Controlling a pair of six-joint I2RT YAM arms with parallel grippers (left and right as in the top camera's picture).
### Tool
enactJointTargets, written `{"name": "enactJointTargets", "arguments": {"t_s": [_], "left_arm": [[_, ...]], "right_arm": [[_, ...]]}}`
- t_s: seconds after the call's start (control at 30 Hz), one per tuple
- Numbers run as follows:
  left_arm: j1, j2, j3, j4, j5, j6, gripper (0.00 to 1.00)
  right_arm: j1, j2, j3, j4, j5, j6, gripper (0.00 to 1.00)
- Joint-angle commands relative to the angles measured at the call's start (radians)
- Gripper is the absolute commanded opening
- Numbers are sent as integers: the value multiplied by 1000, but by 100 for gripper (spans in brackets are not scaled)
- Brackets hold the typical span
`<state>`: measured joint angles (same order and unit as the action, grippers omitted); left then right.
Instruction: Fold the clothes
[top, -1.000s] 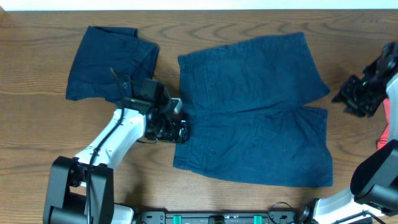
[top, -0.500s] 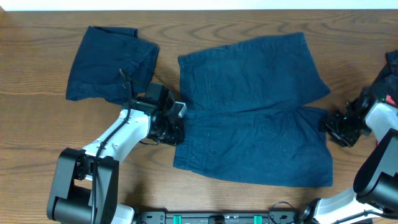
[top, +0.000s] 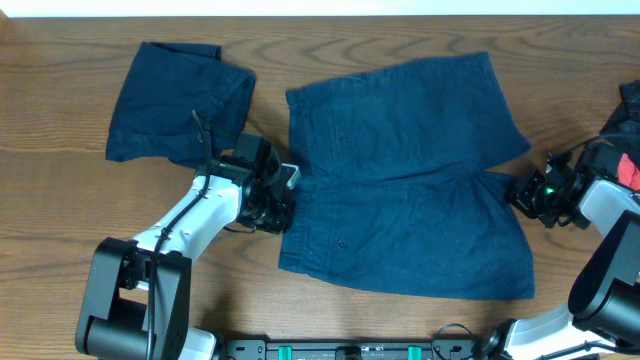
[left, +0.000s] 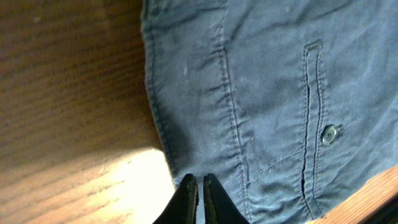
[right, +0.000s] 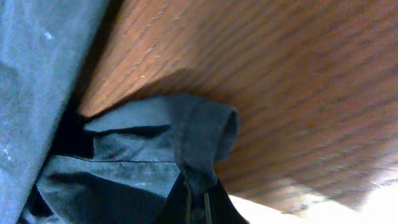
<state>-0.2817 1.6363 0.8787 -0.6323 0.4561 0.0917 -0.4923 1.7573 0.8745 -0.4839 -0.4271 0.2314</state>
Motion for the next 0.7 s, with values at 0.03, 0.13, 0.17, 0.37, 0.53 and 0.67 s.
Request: {"name": "enactJointTargets", "arguments": {"t_s": [0.03, 0.13, 0.17, 0.37, 0.53, 0.67], "left_arm": [[-1, 13, -5, -27, -51, 12, 6], [2, 13, -5, -45, -89, 11, 6], [4, 13, -5, -48, -103, 5, 6], [6, 13, -5, -47, -101, -11, 6], [5, 13, -5, -26, 131, -14, 43], [-1, 13, -5, 14, 217, -19, 56]], "right_arm": [[-74, 19, 51, 0, 46, 7, 1], [-108, 19, 77, 26, 45, 8, 1], [-113, 19, 79, 38, 45, 8, 1], [-116, 19, 79, 51, 45, 26, 17], [-117, 19, 79, 23, 45, 26, 45], [-119, 19, 80, 23, 43, 42, 45]]}}
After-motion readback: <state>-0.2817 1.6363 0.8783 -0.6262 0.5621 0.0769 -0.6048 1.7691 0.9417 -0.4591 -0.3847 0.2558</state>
